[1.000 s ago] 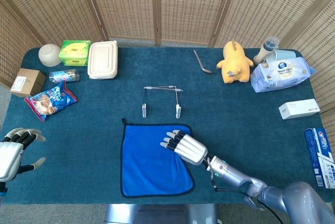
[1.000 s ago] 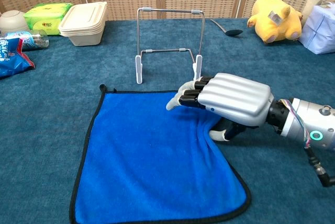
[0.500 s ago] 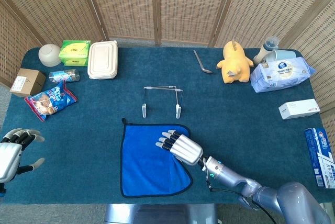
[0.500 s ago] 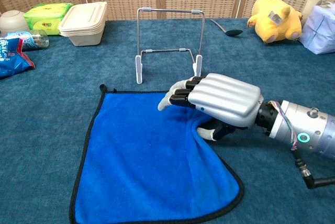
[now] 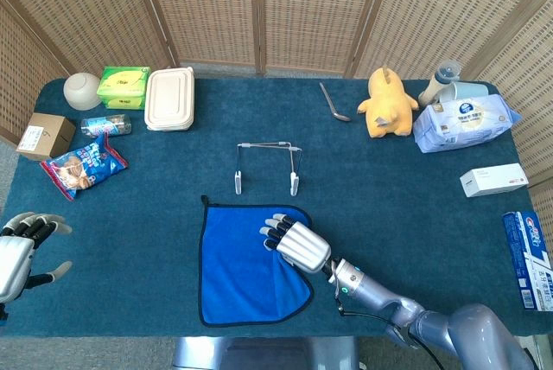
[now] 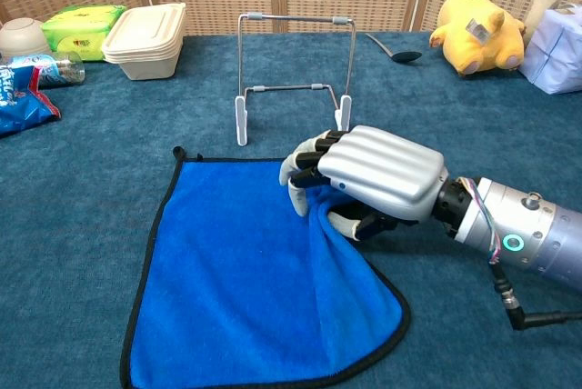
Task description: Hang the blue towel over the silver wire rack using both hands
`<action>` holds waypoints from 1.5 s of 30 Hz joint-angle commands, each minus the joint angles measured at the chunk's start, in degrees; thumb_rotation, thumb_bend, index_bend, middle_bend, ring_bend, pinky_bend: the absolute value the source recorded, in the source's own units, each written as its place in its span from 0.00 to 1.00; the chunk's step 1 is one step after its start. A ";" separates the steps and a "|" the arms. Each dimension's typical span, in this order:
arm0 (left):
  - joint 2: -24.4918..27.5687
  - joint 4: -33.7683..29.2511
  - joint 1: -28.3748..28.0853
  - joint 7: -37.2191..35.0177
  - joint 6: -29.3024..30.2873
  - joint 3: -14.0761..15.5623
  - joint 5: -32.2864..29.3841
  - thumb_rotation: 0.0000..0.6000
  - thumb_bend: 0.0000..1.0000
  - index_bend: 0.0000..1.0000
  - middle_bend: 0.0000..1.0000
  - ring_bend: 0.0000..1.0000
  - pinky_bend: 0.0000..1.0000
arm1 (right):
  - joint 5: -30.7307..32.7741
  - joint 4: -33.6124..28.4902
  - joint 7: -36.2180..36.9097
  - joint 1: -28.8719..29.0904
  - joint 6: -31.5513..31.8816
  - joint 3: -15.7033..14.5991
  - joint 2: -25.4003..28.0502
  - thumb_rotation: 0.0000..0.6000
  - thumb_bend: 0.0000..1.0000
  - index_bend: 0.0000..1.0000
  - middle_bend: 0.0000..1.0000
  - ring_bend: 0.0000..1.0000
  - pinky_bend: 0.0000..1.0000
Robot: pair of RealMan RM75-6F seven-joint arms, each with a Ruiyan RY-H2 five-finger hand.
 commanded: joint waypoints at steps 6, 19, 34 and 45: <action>-0.21 0.62 -0.70 1.66 -1.39 0.20 0.30 1.00 0.25 0.39 0.34 0.28 0.20 | -0.07 0.54 0.99 -0.08 0.62 -0.24 -0.69 1.00 0.45 0.64 0.35 0.28 0.26; -4.82 9.15 -7.07 3.05 -6.71 2.71 10.67 1.00 0.25 0.39 0.37 0.31 0.23 | 0.40 -1.21 0.86 0.02 0.75 0.11 -0.21 1.00 0.45 0.66 0.35 0.29 0.26; -17.34 23.69 -15.74 -6.57 -8.23 3.72 18.41 1.00 0.25 0.38 0.36 0.30 0.23 | 0.98 -3.40 -0.24 0.31 0.08 0.66 0.24 1.00 0.45 0.66 0.36 0.29 0.26; -24.09 29.09 -19.30 -6.76 -9.07 4.29 19.09 1.00 0.25 0.38 0.35 0.29 0.22 | 1.48 -3.13 0.31 -0.17 0.13 0.63 0.43 1.00 0.45 0.66 0.36 0.29 0.26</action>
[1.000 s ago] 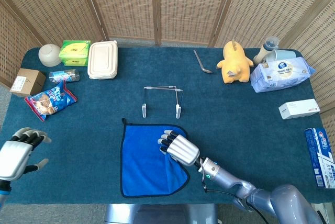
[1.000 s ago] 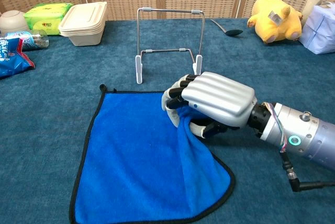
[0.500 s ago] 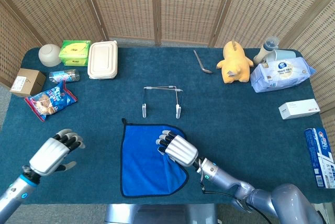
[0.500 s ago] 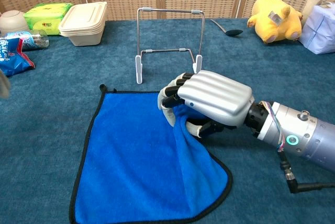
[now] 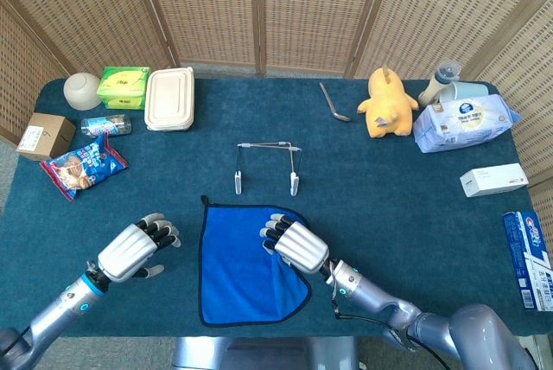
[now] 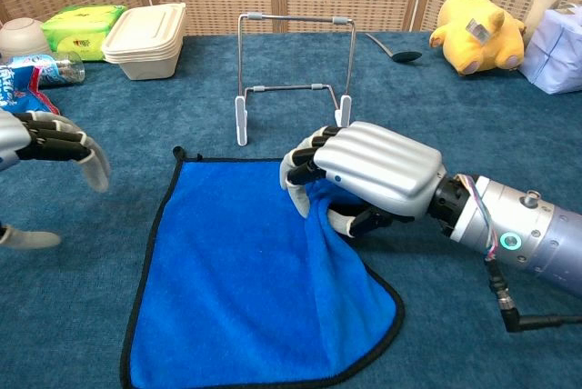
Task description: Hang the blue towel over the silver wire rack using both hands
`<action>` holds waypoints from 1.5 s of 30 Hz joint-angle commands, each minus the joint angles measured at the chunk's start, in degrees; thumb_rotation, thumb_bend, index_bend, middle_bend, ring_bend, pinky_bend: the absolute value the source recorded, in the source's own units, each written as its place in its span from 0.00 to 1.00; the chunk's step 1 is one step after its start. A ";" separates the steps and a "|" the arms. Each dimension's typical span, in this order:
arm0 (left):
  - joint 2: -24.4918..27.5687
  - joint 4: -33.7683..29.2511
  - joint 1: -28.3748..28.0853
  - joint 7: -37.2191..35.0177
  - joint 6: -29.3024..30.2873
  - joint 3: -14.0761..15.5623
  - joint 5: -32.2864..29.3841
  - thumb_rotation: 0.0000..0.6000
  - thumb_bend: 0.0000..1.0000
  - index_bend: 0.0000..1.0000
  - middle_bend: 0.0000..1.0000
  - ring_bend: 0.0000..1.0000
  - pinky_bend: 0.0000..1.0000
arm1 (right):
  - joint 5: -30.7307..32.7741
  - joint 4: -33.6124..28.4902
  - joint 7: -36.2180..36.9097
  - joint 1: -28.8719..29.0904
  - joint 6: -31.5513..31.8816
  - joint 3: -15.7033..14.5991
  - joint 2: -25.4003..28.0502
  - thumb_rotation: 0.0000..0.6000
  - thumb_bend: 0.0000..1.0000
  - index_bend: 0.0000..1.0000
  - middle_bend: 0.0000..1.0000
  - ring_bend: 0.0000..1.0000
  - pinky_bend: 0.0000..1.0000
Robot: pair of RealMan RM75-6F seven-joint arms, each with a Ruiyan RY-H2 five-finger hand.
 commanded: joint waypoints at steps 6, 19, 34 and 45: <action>-3.98 3.27 -1.95 -0.17 -0.38 0.39 -0.52 1.00 0.25 0.37 0.33 0.27 0.21 | 0.12 0.16 0.25 -0.22 0.14 -0.05 0.14 1.00 0.45 0.66 0.36 0.29 0.26; -7.67 7.58 -4.93 -0.28 -2.26 1.43 -0.96 1.00 0.25 0.35 0.28 0.23 0.17 | 0.57 0.52 0.51 -0.47 -0.06 0.10 0.38 1.00 0.45 0.66 0.36 0.29 0.26; -11.46 11.27 -7.23 -1.45 -3.22 2.13 -2.49 1.00 0.25 0.34 0.27 0.21 0.17 | 0.89 0.88 0.90 -0.71 0.00 0.24 0.44 1.00 0.45 0.66 0.36 0.29 0.26; -13.08 12.27 -7.91 -2.46 -3.91 2.40 -4.36 1.00 0.25 0.34 0.28 0.21 0.17 | 1.19 1.14 1.19 -0.89 -0.12 0.32 0.50 1.00 0.45 0.66 0.36 0.29 0.26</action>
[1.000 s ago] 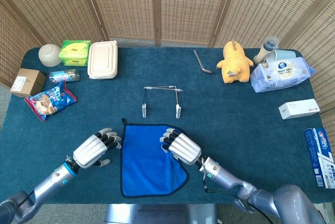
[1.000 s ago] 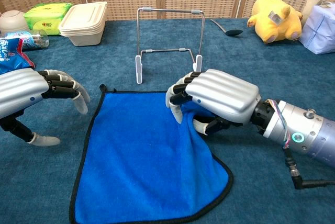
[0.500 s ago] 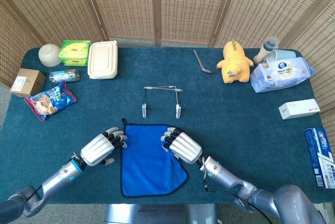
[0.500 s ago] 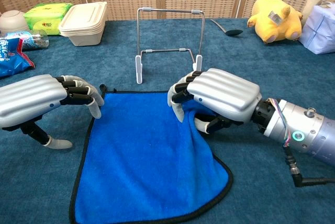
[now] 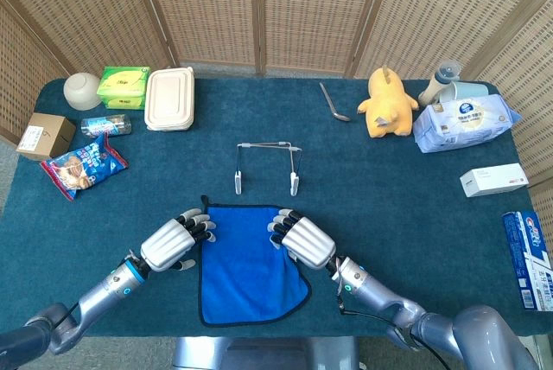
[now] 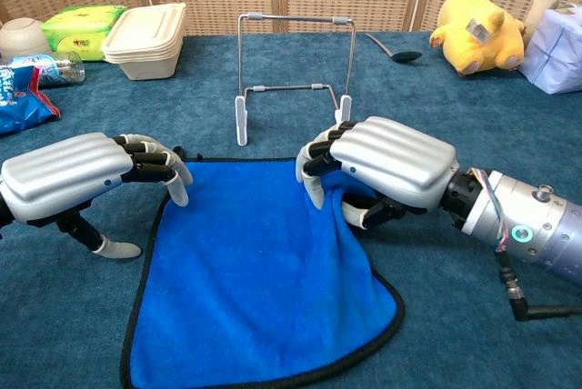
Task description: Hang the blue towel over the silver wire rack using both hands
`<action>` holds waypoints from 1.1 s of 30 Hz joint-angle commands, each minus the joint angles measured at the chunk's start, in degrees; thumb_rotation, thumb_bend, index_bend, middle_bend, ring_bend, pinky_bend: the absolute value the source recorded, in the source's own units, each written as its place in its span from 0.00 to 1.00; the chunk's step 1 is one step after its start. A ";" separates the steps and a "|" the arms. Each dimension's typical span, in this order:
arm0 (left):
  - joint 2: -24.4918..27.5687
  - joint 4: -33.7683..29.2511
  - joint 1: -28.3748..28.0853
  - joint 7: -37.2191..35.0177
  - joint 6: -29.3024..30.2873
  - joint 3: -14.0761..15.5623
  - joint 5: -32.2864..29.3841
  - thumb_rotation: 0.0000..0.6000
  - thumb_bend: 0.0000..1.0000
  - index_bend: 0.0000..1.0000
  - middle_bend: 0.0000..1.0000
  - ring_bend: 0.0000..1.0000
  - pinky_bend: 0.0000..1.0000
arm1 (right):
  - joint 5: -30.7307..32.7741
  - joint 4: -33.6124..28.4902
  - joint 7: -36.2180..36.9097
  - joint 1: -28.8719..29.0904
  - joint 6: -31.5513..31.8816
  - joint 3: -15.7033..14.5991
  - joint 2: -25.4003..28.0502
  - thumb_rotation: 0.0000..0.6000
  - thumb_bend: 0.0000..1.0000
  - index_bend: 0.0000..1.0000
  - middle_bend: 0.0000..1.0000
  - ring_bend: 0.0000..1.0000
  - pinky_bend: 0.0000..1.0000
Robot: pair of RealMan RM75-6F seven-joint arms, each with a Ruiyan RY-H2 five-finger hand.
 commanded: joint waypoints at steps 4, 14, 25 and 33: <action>-0.60 0.24 -0.33 -0.26 -0.27 0.22 -0.59 1.00 0.26 0.34 0.28 0.22 0.17 | 0.11 0.16 0.19 -0.03 -0.03 0.07 -0.01 1.00 0.45 0.66 0.36 0.29 0.26; -1.53 0.13 -0.93 -0.62 -0.67 0.45 -1.49 1.00 0.30 0.35 0.29 0.23 0.17 | 0.23 0.02 0.16 -0.22 0.13 0.13 0.22 1.00 0.46 0.66 0.37 0.29 0.26; -2.16 -0.03 -1.40 -1.69 0.49 0.34 -1.93 1.00 0.33 0.35 0.30 0.24 0.17 | 0.66 -0.67 0.01 -0.47 0.41 0.57 0.75 1.00 0.46 0.66 0.37 0.30 0.27; -3.04 0.14 -1.54 -2.48 0.28 0.36 -2.57 1.00 0.37 0.36 0.31 0.24 0.18 | 0.85 -0.39 0.20 -0.51 0.25 0.70 0.60 1.00 0.46 0.66 0.37 0.30 0.27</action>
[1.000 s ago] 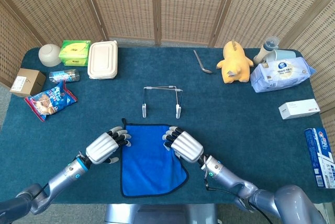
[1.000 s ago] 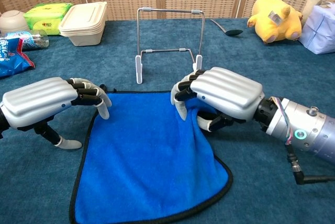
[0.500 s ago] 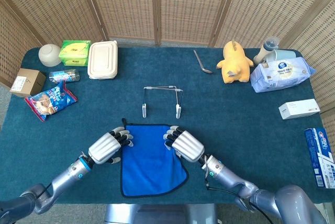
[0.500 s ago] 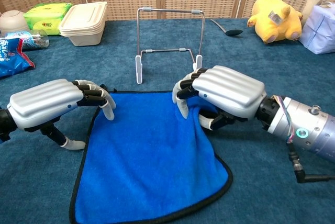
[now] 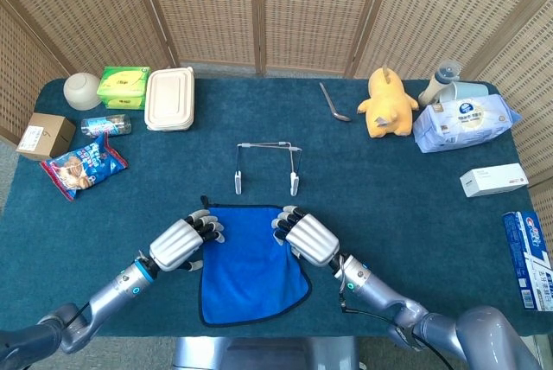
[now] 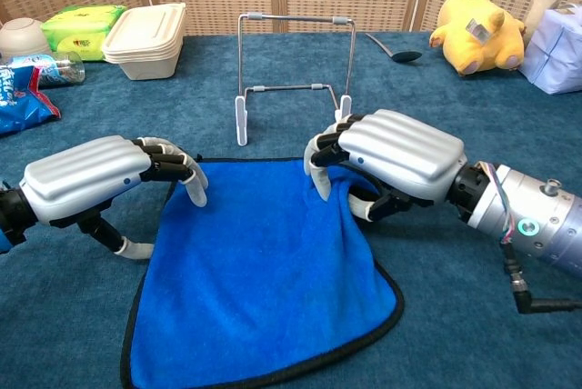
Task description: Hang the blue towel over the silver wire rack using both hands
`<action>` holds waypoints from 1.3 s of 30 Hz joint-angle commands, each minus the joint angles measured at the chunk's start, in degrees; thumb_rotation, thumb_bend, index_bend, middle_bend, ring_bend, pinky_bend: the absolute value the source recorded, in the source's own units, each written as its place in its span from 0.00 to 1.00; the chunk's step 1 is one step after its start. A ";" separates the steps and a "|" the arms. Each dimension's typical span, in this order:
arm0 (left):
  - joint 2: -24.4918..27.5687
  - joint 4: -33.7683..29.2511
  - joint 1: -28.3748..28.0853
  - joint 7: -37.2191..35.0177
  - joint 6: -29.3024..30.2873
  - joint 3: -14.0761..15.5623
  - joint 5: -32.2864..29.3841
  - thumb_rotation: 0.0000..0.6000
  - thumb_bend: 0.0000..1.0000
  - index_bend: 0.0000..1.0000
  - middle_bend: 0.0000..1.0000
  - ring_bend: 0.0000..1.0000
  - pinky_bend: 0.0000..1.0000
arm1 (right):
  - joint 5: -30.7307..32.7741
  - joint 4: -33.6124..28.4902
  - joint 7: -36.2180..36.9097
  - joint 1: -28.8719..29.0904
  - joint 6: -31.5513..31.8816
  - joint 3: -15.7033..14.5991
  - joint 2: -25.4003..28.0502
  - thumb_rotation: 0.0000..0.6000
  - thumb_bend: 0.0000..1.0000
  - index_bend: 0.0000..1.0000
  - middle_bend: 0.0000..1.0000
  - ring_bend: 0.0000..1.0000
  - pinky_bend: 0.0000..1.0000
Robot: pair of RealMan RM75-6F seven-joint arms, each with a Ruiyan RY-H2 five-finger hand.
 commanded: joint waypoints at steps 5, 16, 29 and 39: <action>-1.40 1.28 -0.17 -0.48 -0.37 0.02 -0.46 1.00 0.40 0.36 0.31 0.25 0.18 | 0.30 0.39 0.29 0.12 -0.10 0.39 0.04 1.00 0.46 0.66 0.37 0.31 0.27; -3.49 3.35 -1.03 -1.59 -0.32 -0.02 -0.48 1.00 0.56 0.36 0.31 0.25 0.19 | 0.49 0.49 0.37 0.01 0.18 0.63 0.29 1.00 0.46 0.66 0.38 0.31 0.27; -1.69 1.77 -0.73 -2.54 1.74 0.43 -0.43 1.00 0.55 0.35 0.32 0.26 0.19 | 0.42 -0.91 -0.19 0.19 0.20 0.81 1.30 1.00 0.46 0.66 0.38 0.32 0.27; -1.92 1.81 -0.69 -2.10 1.24 0.28 -1.04 1.00 0.58 0.36 0.32 0.26 0.19 | 0.57 -0.91 -0.43 0.44 -0.03 1.14 1.24 1.00 0.46 0.66 0.38 0.32 0.27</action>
